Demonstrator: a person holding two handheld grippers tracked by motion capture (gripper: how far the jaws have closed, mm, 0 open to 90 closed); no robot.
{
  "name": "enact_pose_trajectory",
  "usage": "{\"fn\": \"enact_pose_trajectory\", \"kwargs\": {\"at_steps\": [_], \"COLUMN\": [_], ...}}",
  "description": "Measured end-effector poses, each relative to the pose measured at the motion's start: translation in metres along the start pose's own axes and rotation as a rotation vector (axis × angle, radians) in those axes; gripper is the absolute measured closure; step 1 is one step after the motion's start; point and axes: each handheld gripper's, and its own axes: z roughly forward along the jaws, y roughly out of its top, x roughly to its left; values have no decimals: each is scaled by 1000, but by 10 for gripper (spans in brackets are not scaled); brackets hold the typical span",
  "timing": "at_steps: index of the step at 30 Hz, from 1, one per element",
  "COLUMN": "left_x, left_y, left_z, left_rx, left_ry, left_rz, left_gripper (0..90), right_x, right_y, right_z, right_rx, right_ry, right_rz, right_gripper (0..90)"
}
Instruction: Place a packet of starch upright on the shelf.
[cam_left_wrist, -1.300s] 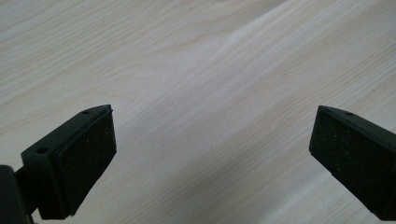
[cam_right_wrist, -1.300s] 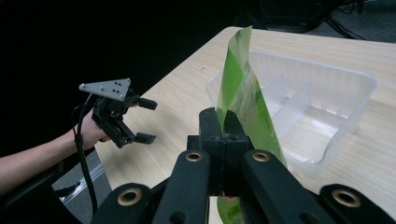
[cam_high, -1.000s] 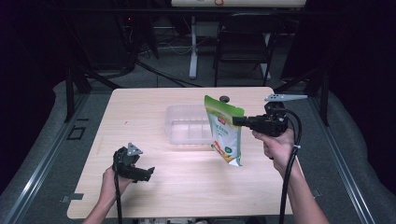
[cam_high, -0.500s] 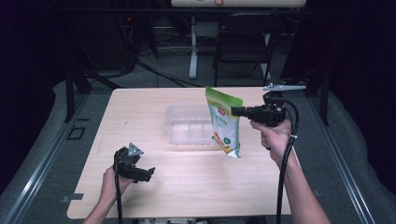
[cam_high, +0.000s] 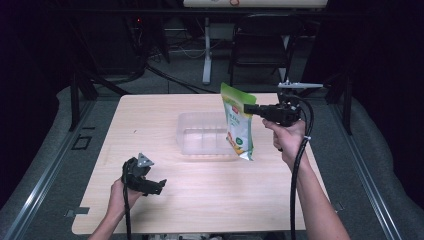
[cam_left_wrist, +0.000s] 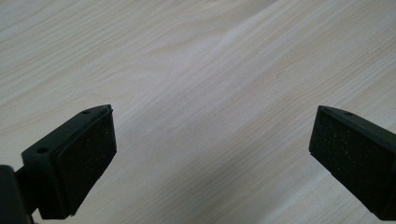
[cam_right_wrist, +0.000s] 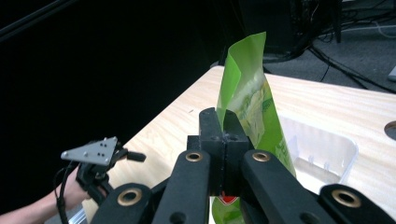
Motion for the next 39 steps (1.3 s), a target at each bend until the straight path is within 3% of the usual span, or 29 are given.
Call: {"fn": "enact_pose_trajectory", "kwargs": {"at_steps": [23,39], "left_x": [0,0], "left_y": [0,-1], "left_z": [1,1], "left_rx": [0,7], "left_ry": [-8,-12], "left_rz": [0,3], "left_gripper": [7,7], "right_x": [-11,-24], "right_y": [6,-1], "right_z": [35,55], "right_rx": [-40,-68], "right_ry": [-81,-87], "right_rz": [49,111], "right_gripper": [900,900]}}
